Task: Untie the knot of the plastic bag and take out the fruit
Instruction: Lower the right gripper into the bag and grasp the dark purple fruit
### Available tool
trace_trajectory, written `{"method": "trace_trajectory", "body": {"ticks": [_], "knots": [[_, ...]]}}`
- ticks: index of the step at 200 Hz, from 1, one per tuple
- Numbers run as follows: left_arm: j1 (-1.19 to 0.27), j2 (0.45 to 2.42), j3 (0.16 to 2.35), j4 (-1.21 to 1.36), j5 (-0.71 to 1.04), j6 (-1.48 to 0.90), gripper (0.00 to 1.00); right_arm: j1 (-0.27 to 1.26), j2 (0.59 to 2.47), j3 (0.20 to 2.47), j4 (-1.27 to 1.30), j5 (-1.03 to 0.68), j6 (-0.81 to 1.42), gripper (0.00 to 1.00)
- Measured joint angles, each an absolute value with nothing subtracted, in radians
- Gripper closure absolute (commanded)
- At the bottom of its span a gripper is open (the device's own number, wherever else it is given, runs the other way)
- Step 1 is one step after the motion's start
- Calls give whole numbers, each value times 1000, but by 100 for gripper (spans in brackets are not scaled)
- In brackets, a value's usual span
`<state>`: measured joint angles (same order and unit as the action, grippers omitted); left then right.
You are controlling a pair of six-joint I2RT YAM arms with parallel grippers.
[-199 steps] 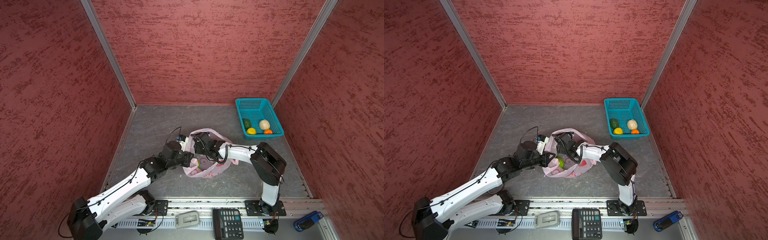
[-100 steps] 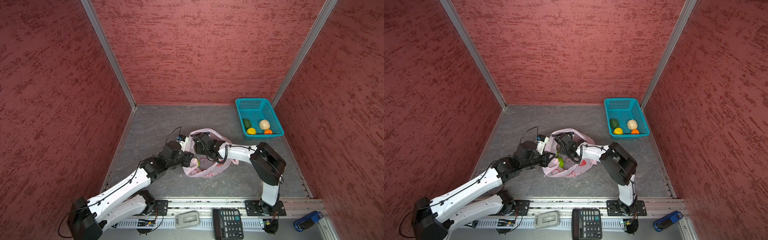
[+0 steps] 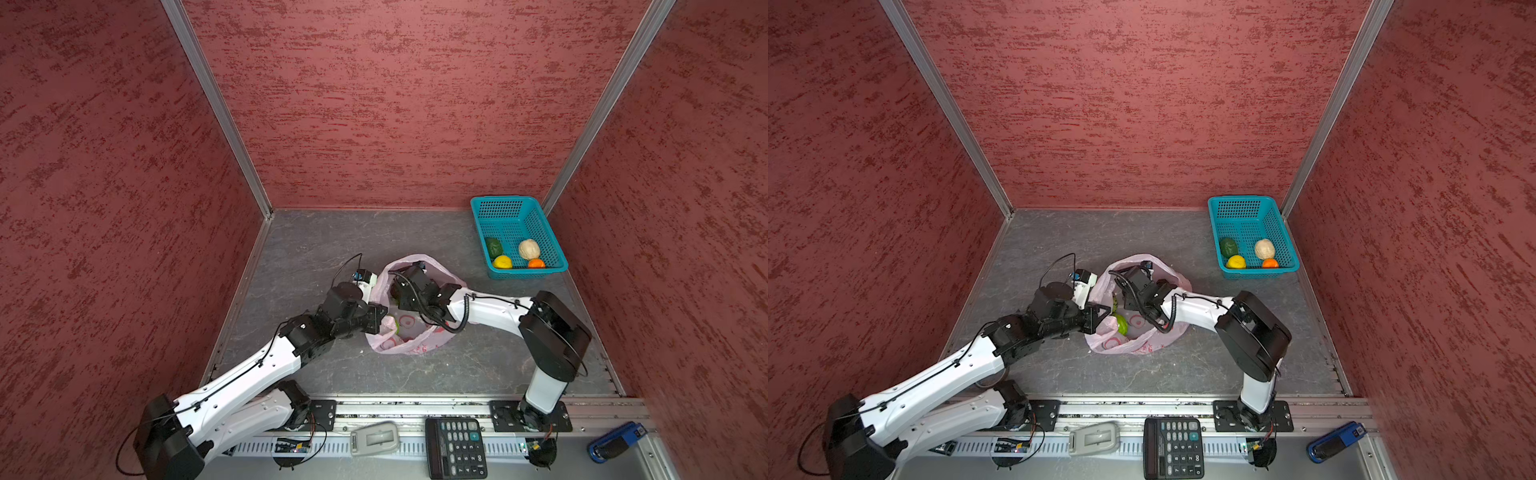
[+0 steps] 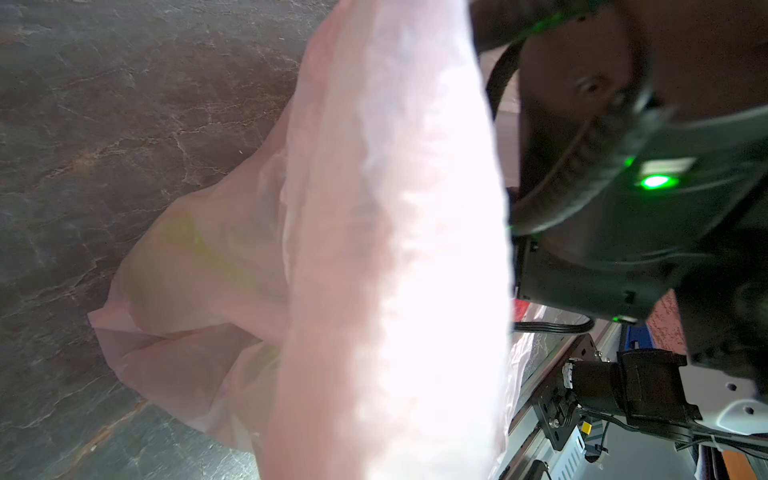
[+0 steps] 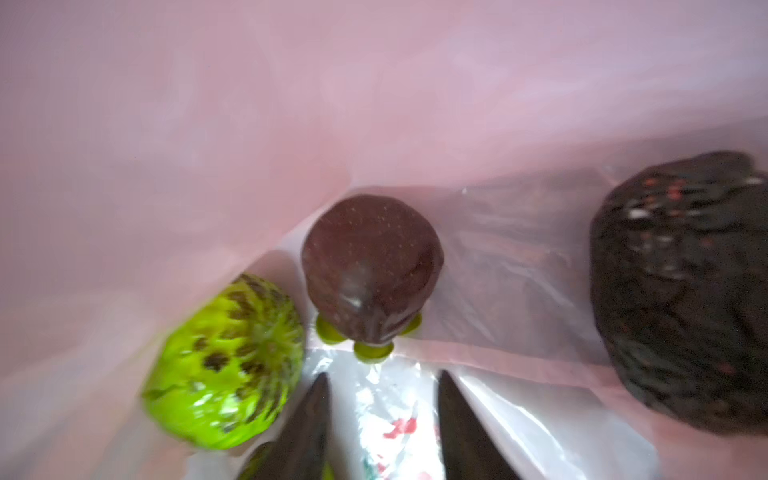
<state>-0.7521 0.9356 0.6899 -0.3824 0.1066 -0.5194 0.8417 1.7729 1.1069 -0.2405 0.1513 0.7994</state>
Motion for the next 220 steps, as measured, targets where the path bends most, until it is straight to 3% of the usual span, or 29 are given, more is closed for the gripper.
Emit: {"method": "trace_trajectory", "body": {"ticks": [35, 123, 144, 188, 220], "knots": [[-753, 936, 690, -382, 107, -519, 100, 839, 1796, 1127, -236, 150, 790, 33], [-754, 945, 690, -382, 107, -519, 100, 806, 1961, 1231, -172, 153, 800, 20], [-754, 946, 690, -382, 107, -519, 100, 793, 1999, 1255, -166, 154, 799, 26], [-754, 951, 690, -382, 107, -519, 100, 781, 2012, 1262, -161, 161, 799, 52], [-754, 962, 690, -380, 107, -519, 100, 782, 1998, 1240, -152, 160, 796, 58]]}}
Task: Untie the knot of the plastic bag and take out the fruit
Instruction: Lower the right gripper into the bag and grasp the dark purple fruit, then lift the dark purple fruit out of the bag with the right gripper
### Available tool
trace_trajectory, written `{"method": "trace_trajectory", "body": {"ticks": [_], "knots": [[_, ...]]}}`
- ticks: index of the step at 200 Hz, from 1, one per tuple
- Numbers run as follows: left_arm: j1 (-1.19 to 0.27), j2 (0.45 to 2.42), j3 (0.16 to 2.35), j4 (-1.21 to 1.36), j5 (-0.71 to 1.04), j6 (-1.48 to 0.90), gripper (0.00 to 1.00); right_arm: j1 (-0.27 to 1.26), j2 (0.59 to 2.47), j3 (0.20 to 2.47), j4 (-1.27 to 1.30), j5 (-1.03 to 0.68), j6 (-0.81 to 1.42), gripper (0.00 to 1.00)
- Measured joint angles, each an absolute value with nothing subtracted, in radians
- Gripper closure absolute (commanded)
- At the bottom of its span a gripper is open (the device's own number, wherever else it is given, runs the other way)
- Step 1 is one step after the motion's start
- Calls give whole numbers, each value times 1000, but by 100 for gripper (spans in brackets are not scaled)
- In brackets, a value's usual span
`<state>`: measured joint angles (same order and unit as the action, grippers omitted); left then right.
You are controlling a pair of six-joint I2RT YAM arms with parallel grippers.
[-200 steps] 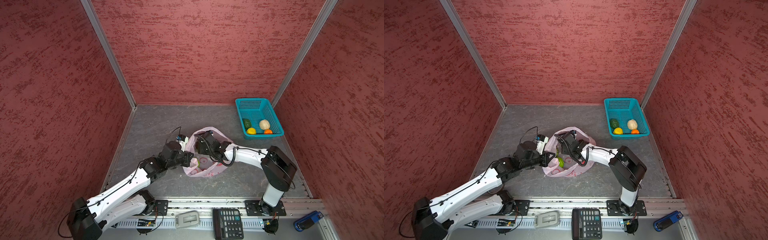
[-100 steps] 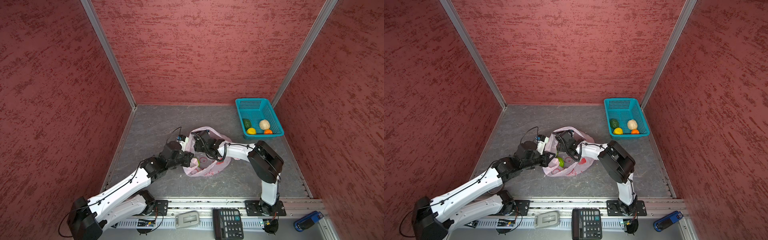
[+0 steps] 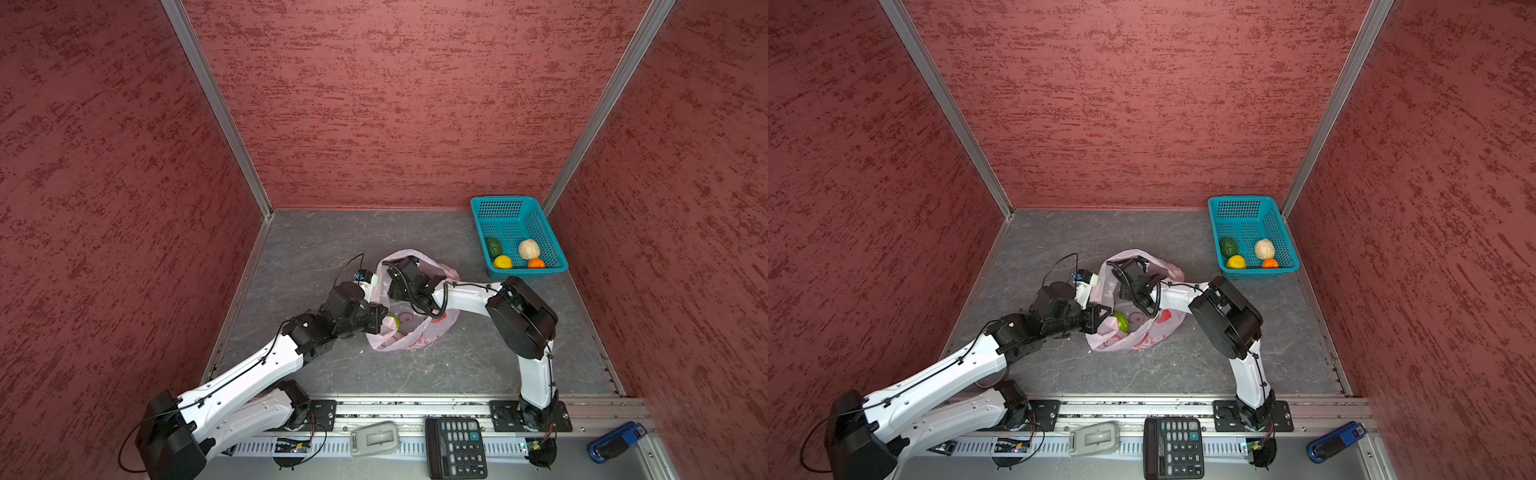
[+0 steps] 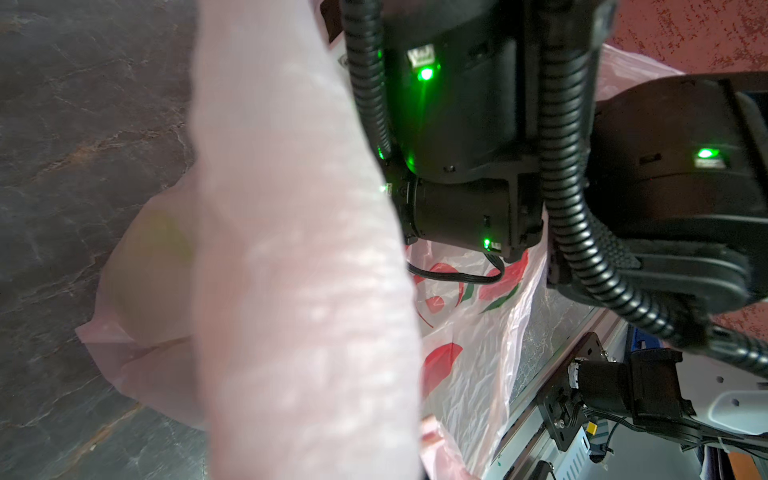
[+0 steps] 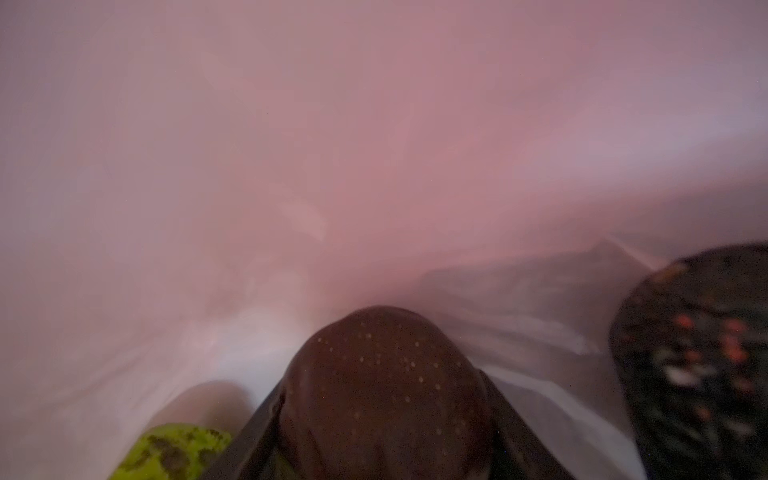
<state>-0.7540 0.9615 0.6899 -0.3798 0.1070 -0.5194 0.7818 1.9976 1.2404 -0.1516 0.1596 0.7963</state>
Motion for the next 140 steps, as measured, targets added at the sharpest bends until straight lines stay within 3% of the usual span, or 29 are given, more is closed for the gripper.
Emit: {"method": "trace_trajectory", "body": {"ticks": [140], "knots": [[-754, 966, 690, -342, 89, -523, 100, 916, 1556, 1072, -305, 79, 785, 58]]}}
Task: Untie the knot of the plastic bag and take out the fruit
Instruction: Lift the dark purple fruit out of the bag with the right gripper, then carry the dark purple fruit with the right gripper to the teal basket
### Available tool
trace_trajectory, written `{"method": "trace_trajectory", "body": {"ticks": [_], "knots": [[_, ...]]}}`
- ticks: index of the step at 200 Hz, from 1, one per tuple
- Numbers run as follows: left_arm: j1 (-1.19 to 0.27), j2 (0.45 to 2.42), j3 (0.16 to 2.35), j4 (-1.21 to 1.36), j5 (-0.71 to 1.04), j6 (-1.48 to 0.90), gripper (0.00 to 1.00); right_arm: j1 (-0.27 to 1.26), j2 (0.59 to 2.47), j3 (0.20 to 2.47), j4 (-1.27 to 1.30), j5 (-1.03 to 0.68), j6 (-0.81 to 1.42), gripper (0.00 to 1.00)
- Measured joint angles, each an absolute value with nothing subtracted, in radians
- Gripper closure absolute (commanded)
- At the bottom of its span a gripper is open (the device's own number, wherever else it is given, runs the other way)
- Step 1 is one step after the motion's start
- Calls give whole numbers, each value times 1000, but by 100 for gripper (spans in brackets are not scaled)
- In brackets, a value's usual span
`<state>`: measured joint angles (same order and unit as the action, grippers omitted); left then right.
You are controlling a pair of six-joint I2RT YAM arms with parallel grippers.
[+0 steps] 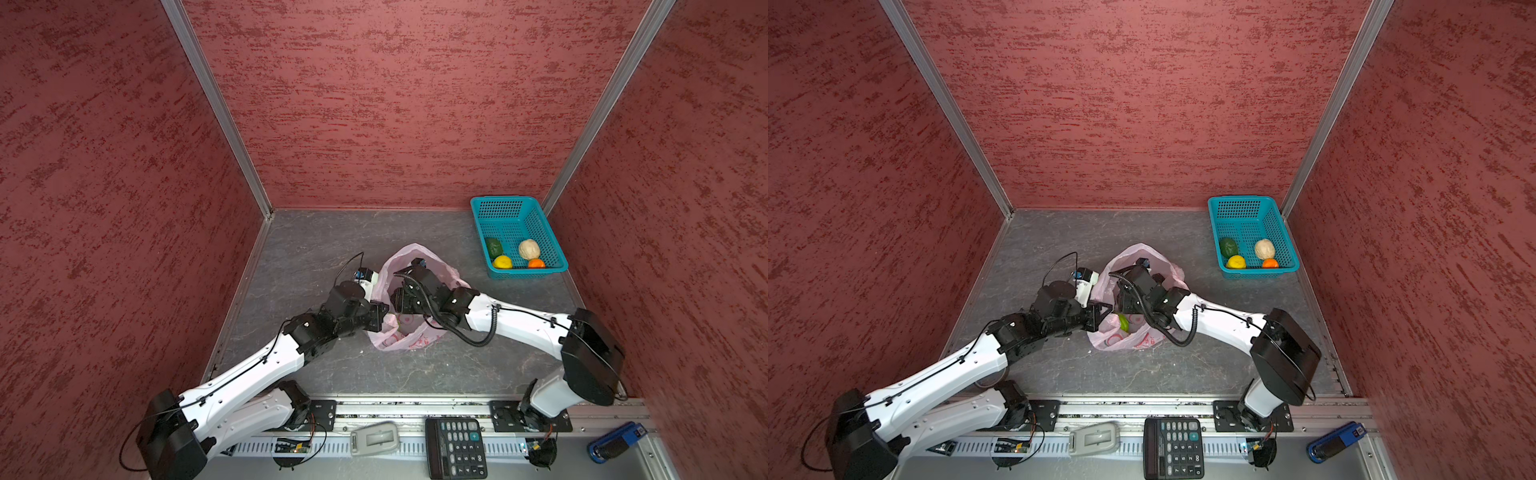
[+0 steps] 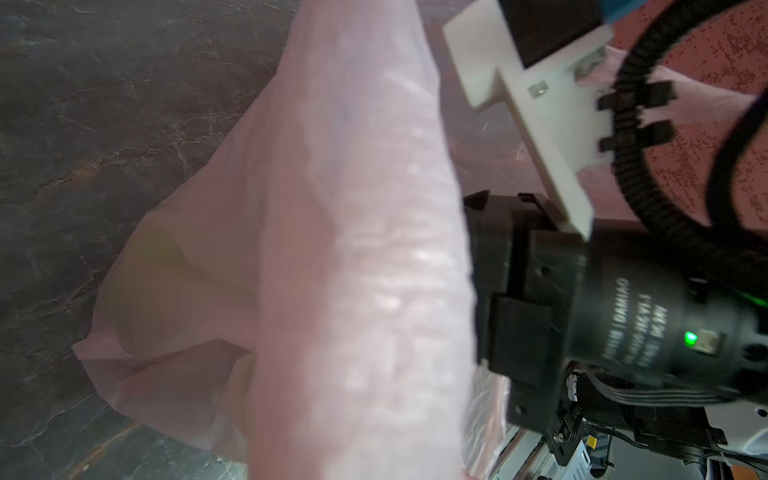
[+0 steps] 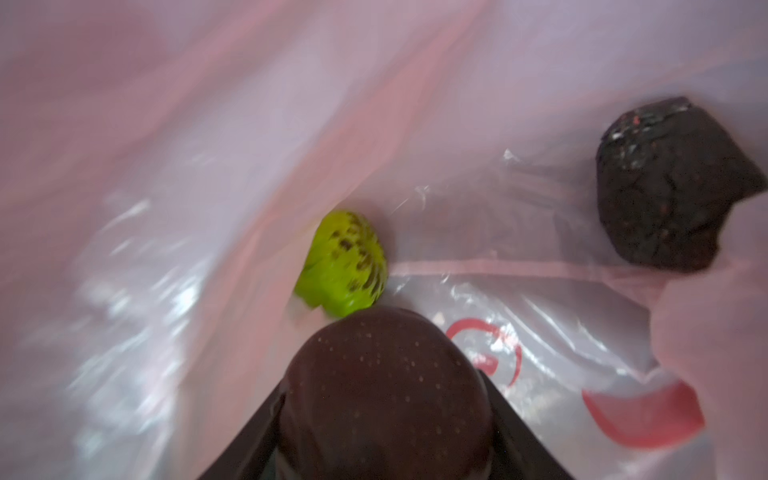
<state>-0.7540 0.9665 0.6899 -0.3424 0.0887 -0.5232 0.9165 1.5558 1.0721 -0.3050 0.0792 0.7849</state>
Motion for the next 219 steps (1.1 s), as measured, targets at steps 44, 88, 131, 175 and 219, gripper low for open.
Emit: {"method": "trace_trajectory", "body": {"ticks": [44, 88, 131, 175, 219], "knots": [[-754, 964, 690, -342, 88, -523, 100, 935, 1438, 1093, -407, 91, 783, 59], [-759, 956, 690, -341, 81, -524, 100, 935, 1361, 1179, -508, 130, 769, 58], [-769, 955, 690, -339, 73, -524, 100, 891, 1304, 1237, -556, 170, 742, 58], [-776, 955, 690, -336, 66, -527, 100, 688, 1229, 1237, -569, 145, 704, 58], [-789, 955, 690, -336, 45, -537, 100, 446, 1205, 1237, -569, 86, 636, 58]]}}
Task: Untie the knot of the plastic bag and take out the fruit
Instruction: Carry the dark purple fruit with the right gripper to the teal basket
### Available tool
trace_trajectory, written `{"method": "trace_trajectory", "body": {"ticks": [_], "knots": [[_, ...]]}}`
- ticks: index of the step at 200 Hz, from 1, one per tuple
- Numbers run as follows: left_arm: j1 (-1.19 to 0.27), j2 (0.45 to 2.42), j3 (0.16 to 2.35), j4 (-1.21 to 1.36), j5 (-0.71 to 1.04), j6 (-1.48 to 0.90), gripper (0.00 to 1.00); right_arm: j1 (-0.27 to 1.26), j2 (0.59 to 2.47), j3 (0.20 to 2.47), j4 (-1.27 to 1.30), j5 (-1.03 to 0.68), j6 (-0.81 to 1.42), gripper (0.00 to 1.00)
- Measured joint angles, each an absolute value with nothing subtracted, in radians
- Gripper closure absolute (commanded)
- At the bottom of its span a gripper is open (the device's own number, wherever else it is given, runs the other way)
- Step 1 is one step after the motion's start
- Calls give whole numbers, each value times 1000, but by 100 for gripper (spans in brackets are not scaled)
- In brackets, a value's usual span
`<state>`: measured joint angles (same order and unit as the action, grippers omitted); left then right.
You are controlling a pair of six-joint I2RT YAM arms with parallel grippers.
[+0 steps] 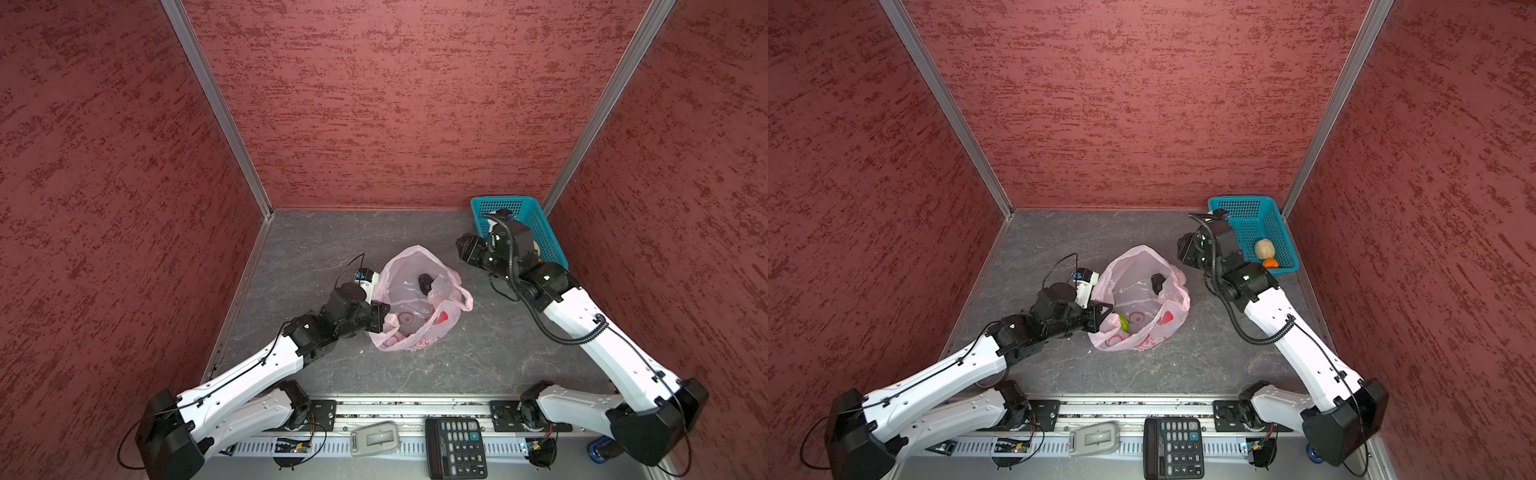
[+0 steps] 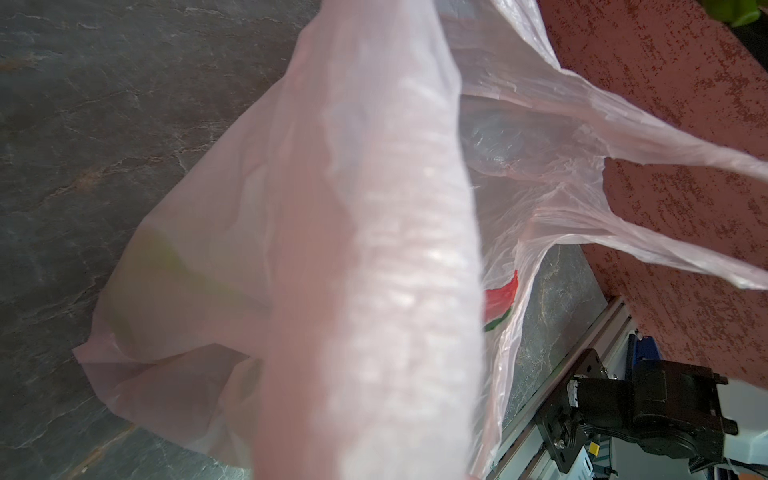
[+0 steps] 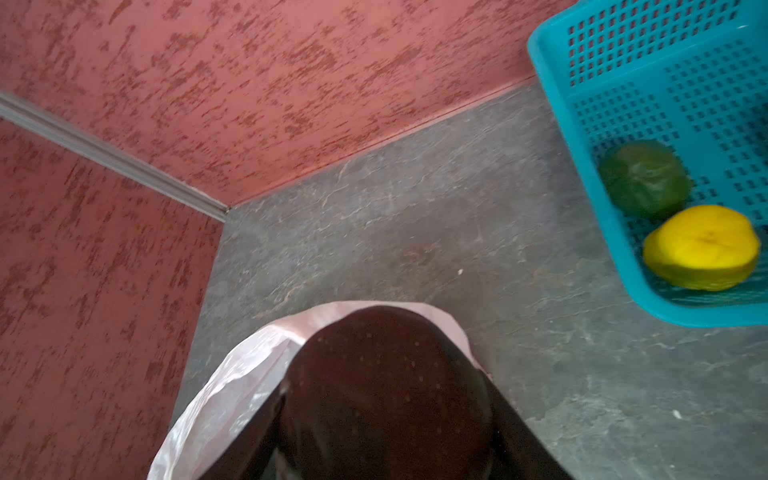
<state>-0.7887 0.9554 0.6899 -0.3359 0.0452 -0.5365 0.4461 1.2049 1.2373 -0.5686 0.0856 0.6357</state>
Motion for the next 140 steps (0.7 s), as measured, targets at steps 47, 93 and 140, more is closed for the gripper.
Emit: {"method": "trace_trajectory", "body": {"ticks": [47, 93, 140], "knots": [[-795, 955, 690, -336, 26, -545, 100, 204, 1292, 1235, -511, -2, 583, 57], [-799, 965, 690, -334, 23, -546, 100, 32, 1508, 1232, -374, -34, 567, 57], [-810, 982, 690, -328, 23, -554, 100, -64, 1737, 1296, -342, -27, 535, 55]]}}
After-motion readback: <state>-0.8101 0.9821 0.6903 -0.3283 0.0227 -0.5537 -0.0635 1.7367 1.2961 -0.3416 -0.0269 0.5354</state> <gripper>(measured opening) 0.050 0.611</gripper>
